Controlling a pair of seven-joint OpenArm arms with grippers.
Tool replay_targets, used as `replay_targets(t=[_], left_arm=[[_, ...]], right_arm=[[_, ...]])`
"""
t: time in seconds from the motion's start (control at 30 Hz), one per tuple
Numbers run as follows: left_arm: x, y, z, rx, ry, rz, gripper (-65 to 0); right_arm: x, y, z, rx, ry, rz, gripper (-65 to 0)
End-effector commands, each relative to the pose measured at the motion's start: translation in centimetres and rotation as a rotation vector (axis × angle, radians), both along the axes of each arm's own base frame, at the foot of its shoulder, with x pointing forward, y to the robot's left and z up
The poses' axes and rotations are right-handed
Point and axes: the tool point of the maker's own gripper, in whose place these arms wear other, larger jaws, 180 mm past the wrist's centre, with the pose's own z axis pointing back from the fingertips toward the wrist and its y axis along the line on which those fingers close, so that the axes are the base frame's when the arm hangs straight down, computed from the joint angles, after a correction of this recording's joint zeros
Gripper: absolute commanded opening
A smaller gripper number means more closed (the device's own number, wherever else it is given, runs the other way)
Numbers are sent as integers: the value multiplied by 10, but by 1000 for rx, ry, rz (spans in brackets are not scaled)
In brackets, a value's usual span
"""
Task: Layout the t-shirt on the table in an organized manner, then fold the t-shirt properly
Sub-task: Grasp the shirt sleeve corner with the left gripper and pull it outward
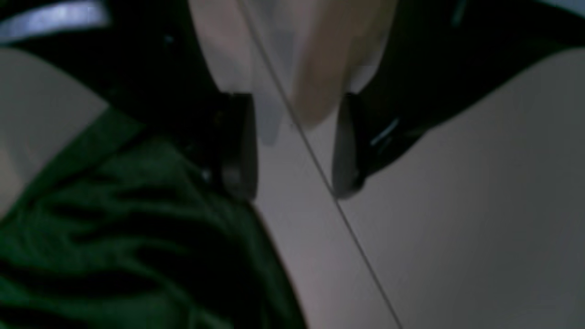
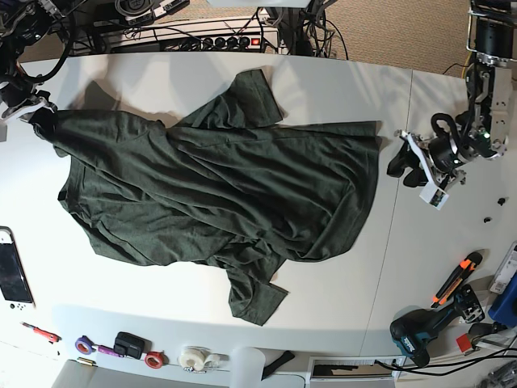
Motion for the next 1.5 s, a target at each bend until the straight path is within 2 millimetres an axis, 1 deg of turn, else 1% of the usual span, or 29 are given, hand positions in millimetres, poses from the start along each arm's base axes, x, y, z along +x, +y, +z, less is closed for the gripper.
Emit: replay_targets(t=[0.0, 0.03, 0.1, 0.2, 0.23, 0.3, 0.4, 0.5, 0.57, 0.7, 0.83, 0.93, 1.0, 1.07, 1.23, 1.4, 1.47], left_arm=[[14, 2, 23, -40, -67, 6, -374], [16, -3, 29, -76, -78, 5, -374], [16, -18, 48, -152, -123, -43, -375], [4, -52, 84, -293, -190, -193, -375], [-1, -62, 91, -334, -184, -213, -375], [-15, -83, 101, -383, -162, -272, -375], [-34, -109, 104, -404, -144, -330, -375], [-52, -131, 100, -459, -122, -349, -375], [-68, -146, 89, -472, -76, -376, -375], [-101, -180, 58, -401, 10, -496, -375], [-121, -212, 44, -340, -35, -602, -375], [-133, -230, 32, -262, -64, -665, -375], [-136, -237, 28, -244, -66, -678, -375], [-140, -244, 30, -259, -63, -690, -375], [-140, -245, 31, -265, -64, -689, -375], [-143, -245, 30, -258, -71, -715, -374], [-143, -244, 28, -239, -82, -720, -361]], right_arm=[[7, -6, 18, -36, -54, 6, -650], [7, -6, 18, -36, -54, 6, -650], [8, -6, 18, -35, -55, 6, -650], [8, -5, 18, -31, -60, 8, -650], [8, -5, 18, -31, -59, 8, -650], [8, -5, 18, -30, -60, 8, -650], [8, -5, 18, -30, -60, 8, -650], [8, -5, 18, -30, -60, 8, -650], [8, -5, 18, -30, -59, 8, -650], [8, -5, 18, -30, -59, 8, -650], [8, -5, 18, -30, -57, 9, -650], [6, -7, 15, -37, -42, 3, -650], [3, -11, 11, -56, -17, -10, -650], [2, -18, 7, -74, -5, -34, -650], [-4, -36, -11, -68, 17, -121, -650], [-11, -40, -37, 12, 43, -162, -650], [-12, -40, -43, 37, 46, -168, -650]])
